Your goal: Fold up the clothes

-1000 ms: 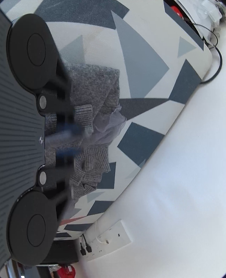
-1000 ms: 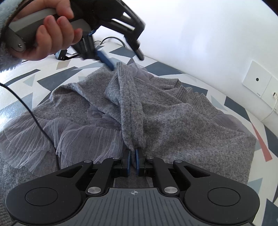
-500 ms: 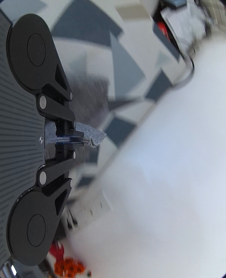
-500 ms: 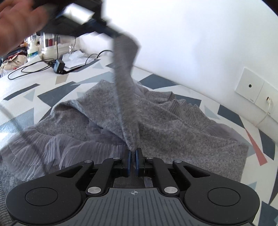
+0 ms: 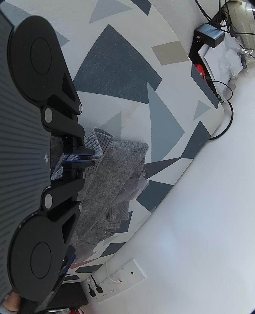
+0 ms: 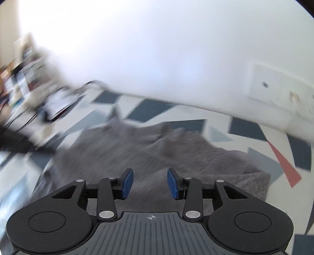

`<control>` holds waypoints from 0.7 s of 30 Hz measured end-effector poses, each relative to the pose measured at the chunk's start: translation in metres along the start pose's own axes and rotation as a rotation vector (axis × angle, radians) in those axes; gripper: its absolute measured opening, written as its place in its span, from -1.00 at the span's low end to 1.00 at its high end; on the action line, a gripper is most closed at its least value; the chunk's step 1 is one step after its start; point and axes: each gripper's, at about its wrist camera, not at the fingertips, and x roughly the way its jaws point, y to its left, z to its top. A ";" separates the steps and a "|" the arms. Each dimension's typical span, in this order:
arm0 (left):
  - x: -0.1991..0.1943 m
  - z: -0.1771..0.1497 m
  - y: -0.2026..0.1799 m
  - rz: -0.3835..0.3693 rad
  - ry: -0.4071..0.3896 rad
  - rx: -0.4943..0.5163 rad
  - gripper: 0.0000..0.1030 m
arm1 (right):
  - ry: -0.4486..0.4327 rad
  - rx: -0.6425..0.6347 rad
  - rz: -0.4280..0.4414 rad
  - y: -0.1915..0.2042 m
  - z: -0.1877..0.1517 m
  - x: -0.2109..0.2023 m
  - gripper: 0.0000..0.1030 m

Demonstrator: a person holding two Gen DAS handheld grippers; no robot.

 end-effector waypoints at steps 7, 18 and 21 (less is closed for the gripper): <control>-0.010 -0.010 -0.011 0.013 -0.053 0.113 -0.92 | 0.116 0.131 -0.076 -0.017 -0.005 0.051 -0.78; -0.028 0.010 -0.043 -0.047 -0.213 0.253 -0.92 | -0.169 0.196 -0.139 -0.028 0.010 -0.001 -0.91; -0.011 0.013 -0.044 -0.012 -0.217 0.277 -0.92 | -0.167 0.219 -0.147 -0.035 0.020 0.009 -0.91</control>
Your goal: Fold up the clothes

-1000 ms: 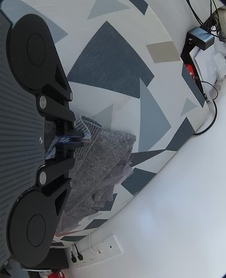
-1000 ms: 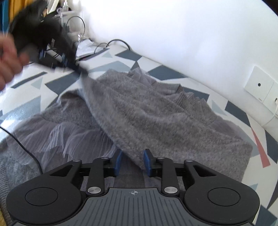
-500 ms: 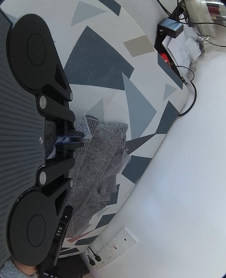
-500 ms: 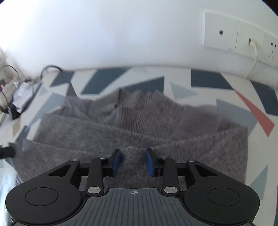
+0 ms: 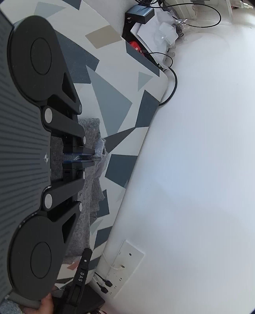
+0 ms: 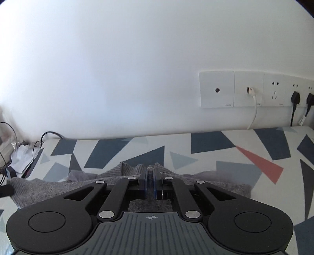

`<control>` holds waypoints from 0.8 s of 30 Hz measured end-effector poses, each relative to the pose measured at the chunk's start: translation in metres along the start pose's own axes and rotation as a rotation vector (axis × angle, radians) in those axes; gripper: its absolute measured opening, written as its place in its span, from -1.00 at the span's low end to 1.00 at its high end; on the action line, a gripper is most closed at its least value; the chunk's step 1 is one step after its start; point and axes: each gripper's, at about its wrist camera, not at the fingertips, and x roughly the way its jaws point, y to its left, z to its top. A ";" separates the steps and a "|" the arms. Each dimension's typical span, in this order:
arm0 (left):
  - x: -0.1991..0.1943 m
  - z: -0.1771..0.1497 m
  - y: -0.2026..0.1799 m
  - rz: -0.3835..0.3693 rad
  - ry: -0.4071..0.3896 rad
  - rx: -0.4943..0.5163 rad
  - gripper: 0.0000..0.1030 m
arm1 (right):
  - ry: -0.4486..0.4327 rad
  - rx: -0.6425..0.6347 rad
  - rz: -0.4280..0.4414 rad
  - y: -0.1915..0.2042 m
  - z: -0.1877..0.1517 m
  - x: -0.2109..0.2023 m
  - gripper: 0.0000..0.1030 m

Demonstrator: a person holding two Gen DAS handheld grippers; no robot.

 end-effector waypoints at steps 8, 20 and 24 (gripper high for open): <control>0.057 -0.027 0.025 0.085 0.178 -0.034 -0.91 | 0.108 -0.057 -0.080 0.000 -0.021 0.040 -0.68; 0.050 -0.024 0.022 0.067 0.187 -0.051 -0.91 | 0.100 -0.269 -0.204 -0.051 -0.071 -0.077 -0.40; 0.049 -0.024 0.021 0.082 0.198 -0.064 -0.91 | 0.115 -0.385 -0.232 -0.033 -0.094 -0.073 -0.35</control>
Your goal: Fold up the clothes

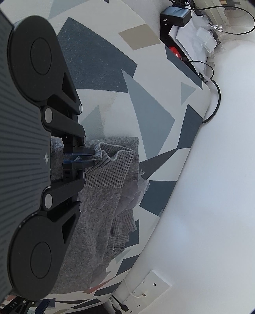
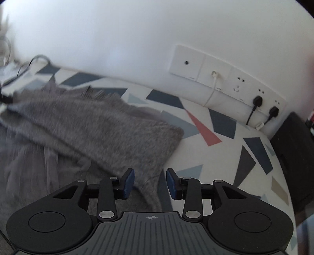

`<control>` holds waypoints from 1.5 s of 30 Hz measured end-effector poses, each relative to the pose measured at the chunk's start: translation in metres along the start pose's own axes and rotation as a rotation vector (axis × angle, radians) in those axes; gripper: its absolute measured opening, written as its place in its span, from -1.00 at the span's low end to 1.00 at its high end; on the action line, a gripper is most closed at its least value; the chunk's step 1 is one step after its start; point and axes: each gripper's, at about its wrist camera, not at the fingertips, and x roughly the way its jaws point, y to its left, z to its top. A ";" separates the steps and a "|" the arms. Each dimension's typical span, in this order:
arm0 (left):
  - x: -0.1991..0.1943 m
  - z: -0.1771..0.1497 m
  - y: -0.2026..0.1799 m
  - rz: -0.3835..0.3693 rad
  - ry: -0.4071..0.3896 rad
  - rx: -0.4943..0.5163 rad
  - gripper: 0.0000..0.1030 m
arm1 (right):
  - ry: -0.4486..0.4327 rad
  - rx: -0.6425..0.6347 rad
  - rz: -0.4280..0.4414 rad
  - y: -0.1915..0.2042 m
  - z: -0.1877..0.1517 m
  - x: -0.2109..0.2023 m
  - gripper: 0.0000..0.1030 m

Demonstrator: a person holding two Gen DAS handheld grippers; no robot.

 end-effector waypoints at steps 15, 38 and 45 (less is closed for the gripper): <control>-0.002 -0.011 -0.008 0.019 0.032 0.028 -0.91 | 0.045 0.045 -0.051 -0.016 -0.005 0.012 -0.87; 0.014 -0.028 -0.041 0.121 0.129 0.242 0.64 | 0.045 0.332 0.020 -0.019 0.024 0.043 0.51; 0.027 -0.036 -0.046 0.146 0.137 0.249 1.00 | 0.104 0.419 -0.013 -0.015 0.010 0.061 0.98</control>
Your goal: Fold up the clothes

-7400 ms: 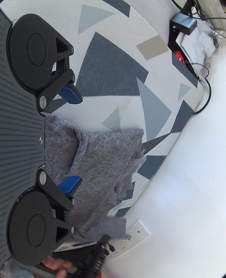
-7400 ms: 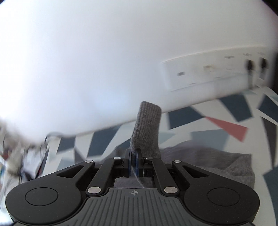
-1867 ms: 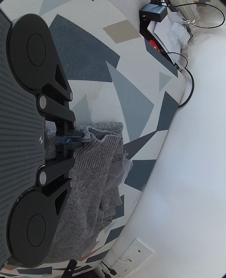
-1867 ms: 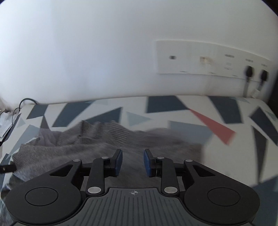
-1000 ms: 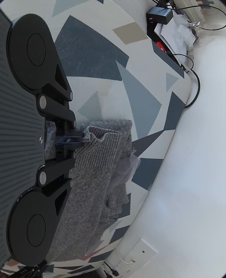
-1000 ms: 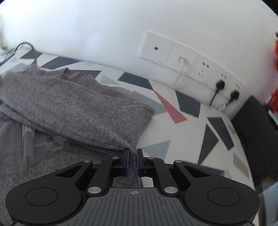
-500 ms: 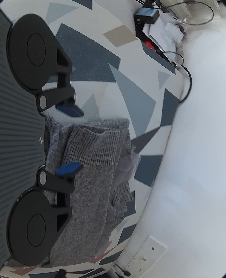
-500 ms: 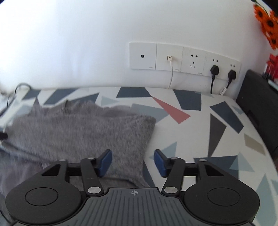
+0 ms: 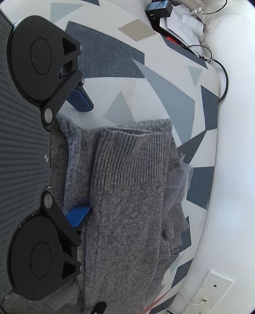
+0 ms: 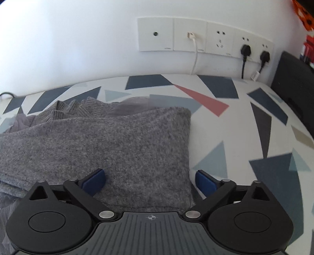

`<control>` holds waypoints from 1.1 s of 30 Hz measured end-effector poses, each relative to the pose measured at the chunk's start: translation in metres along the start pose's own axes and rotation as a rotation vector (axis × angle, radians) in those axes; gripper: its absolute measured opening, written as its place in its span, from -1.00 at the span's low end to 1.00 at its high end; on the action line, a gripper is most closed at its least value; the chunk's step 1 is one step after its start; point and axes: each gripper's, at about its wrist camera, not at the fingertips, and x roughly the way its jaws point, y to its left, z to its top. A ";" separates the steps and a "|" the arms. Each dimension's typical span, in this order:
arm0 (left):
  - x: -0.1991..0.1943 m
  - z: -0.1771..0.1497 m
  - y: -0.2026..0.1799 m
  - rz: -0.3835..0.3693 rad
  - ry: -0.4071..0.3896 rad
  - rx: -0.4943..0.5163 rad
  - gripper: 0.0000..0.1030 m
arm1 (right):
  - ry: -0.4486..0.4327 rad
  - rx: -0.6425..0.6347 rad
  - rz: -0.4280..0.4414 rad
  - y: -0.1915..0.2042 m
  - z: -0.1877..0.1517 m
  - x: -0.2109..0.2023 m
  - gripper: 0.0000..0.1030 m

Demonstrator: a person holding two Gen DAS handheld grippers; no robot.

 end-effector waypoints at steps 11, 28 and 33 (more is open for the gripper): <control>0.002 -0.002 -0.003 0.001 -0.018 0.014 1.00 | 0.017 0.002 0.027 -0.002 0.001 0.004 0.99; 0.002 -0.001 -0.003 0.008 -0.011 0.004 1.00 | 0.034 -0.001 0.032 -0.003 0.003 0.005 0.99; 0.003 0.004 -0.004 0.023 0.018 -0.019 1.00 | 0.048 -0.012 0.046 -0.004 0.004 0.006 0.99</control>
